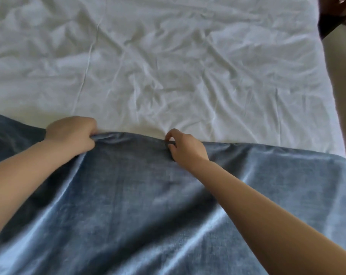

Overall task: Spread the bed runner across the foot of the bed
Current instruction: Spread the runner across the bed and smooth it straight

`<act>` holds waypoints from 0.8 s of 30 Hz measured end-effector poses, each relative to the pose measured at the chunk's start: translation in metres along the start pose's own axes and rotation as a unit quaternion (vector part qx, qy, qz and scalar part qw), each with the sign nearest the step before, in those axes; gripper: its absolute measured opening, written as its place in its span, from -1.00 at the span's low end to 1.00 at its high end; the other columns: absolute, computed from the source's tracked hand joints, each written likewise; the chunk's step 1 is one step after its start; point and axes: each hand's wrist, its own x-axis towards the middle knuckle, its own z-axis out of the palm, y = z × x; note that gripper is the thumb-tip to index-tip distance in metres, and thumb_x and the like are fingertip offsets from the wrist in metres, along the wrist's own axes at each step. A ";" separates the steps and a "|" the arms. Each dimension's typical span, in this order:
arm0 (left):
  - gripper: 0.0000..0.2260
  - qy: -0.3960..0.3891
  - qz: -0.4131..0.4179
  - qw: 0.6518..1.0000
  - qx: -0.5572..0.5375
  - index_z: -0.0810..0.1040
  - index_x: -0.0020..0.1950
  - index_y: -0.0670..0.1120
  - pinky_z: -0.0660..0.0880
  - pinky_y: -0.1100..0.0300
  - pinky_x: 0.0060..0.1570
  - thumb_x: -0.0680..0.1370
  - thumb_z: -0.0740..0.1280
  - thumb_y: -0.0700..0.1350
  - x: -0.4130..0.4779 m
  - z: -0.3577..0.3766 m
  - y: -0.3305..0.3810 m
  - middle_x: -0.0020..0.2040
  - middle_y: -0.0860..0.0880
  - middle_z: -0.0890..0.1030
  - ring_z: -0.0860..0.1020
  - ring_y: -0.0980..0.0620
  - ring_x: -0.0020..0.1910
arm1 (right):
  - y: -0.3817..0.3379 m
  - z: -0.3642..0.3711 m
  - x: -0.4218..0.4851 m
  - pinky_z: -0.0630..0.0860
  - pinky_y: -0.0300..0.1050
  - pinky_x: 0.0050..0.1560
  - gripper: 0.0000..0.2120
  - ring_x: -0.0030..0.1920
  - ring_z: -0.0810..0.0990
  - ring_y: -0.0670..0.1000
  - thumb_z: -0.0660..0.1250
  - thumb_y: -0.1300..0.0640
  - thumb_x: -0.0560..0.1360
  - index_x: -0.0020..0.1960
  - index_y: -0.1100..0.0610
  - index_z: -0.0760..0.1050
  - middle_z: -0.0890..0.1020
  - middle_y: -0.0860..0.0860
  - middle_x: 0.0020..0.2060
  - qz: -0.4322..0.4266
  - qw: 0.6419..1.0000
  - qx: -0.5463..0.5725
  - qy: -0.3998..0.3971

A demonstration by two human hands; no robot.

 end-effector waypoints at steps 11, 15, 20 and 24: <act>-0.96 0.087 -0.055 0.995 0.003 0.49 -0.23 -0.09 0.32 0.22 -0.39 0.39 0.33 -0.15 0.045 -0.008 -0.014 -0.34 -0.09 0.50 0.47 -0.10 -0.36 | -0.018 -0.003 0.039 0.43 -0.10 -0.32 -0.78 -0.23 0.58 0.12 0.05 0.20 0.61 0.11 0.10 0.45 0.61 0.05 -0.20 0.058 0.995 0.049 0.067; -0.95 0.024 -0.048 0.999 0.003 0.52 -0.31 -0.05 0.45 0.18 -0.32 0.30 0.35 -0.10 0.063 -0.005 -0.030 -0.35 -0.05 0.52 0.50 -0.08 -0.35 | -0.005 -0.020 0.044 0.38 -0.14 -0.31 -0.82 -0.22 0.55 0.11 0.12 0.16 0.55 0.02 0.11 0.49 0.59 0.03 -0.21 0.091 0.994 -0.040 0.050; -0.92 0.030 -0.041 0.999 -0.010 0.46 -0.35 0.00 0.54 0.07 -0.31 0.26 0.36 -0.10 0.072 0.016 -0.065 -0.41 -0.02 0.49 0.49 -0.08 -0.40 | 0.012 -0.042 0.048 0.59 -0.10 -0.17 -0.89 -0.23 0.65 0.10 0.28 0.17 0.48 -0.05 0.14 0.56 0.66 0.06 -0.27 0.099 0.993 -0.024 -0.064; -0.92 0.038 -0.045 0.998 -0.025 0.43 -0.27 0.01 0.54 0.06 -0.26 0.32 0.33 -0.08 0.072 0.024 -0.063 -0.36 -0.03 0.48 0.49 -0.11 -0.34 | 0.022 -0.027 0.047 0.62 -0.03 -0.21 -0.95 -0.41 0.65 0.04 0.30 0.16 0.48 -0.16 0.06 0.50 0.65 0.05 -0.46 0.133 0.984 0.121 0.000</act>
